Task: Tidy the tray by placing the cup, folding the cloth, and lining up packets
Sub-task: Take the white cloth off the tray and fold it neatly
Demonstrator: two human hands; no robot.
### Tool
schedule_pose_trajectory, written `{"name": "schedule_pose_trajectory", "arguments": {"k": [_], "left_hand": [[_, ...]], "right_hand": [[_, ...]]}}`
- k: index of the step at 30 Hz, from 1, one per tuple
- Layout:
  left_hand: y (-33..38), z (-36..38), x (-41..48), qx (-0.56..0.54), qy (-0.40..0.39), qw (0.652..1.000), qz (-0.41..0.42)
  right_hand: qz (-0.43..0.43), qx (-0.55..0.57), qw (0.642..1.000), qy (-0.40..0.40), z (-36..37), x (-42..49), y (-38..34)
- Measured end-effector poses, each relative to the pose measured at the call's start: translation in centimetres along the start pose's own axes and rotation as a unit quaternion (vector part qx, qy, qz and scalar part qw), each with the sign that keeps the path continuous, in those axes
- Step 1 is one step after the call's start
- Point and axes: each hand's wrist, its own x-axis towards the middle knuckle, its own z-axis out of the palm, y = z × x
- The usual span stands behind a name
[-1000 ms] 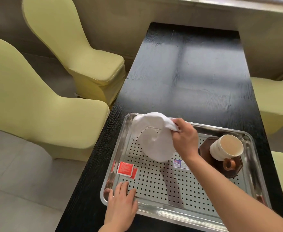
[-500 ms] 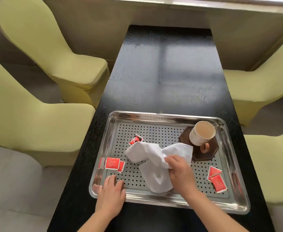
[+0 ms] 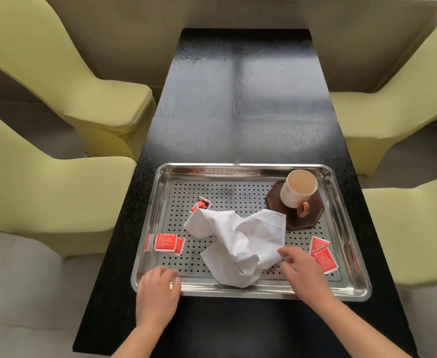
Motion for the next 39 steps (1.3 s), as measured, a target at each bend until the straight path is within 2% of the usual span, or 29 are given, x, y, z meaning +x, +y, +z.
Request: {"name": "schedule_pose_trajectory", "arguments": {"k": [2, 4, 9, 15, 22, 39], "left_hand": [[-0.1, -0.6, -0.4, -0.060, 0.052, 0.996, -0.051], [-0.3, -0.9, -0.9, -0.071, 0.066, 0.993, -0.069], [-0.3, -0.1, -2.2, 0.031, -0.041, 0.995, 0.084], [0.3, 0.5, -1.7, 0.081, -0.058, 0.985, 0.143], [0.6, 0.5, -1.5, 0.140, -0.079, 0.973, 0.166], [2.7, 0.5, 4.5, 0.137, -0.063, 0.978, 0.145]], "right_hand": [[0.003, -0.025, 0.999, 0.039, -0.9, -1.0, 1.3], [-0.030, -0.049, 0.998, 0.028, -1.5, -2.2, 2.5], [-0.111, -0.137, 0.979, -0.106, -1.2, -3.9, 4.0], [-0.135, -0.184, 0.966, -0.120, -0.3, -3.3, 4.1], [-0.154, -0.203, 0.957, -0.136, -0.3, -2.9, 4.8], [-0.130, -0.196, 0.962, -0.138, -1.5, 3.1, 3.3]]}}
